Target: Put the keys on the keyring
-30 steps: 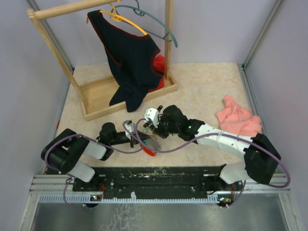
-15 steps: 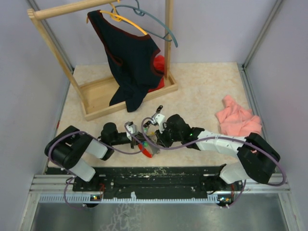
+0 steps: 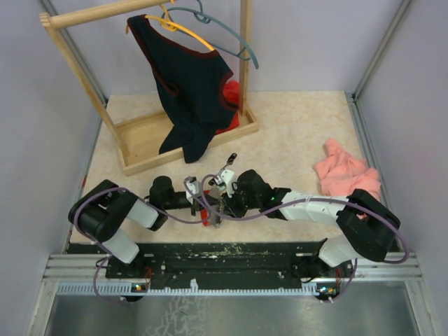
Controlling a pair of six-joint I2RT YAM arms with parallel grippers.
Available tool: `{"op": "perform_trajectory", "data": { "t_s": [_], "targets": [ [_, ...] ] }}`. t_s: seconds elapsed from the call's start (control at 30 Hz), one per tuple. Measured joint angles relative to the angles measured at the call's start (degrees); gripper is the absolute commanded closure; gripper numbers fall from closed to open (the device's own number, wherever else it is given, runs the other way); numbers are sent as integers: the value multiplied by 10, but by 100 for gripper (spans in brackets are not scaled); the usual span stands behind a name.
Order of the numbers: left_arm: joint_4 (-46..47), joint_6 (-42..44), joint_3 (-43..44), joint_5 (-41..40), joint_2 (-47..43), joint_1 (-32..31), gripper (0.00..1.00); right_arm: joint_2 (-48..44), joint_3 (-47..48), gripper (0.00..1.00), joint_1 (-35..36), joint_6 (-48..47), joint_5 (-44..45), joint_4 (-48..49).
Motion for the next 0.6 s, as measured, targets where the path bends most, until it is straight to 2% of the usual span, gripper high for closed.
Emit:
{"op": "perform_trajectory", "data": {
  "t_s": [0.27,0.4,0.6],
  "targets": [
    [-76,13,31,9,-4,0,99,-27,6,69,-53,-18,42,-75],
    [-138,20,63,9,-4,0,99,-22,48,69,-87,-23,75,-141],
    [-206,51,72,2,-20,-1,99,22,108,69,-103,-37,129,-177]
  ]
}}
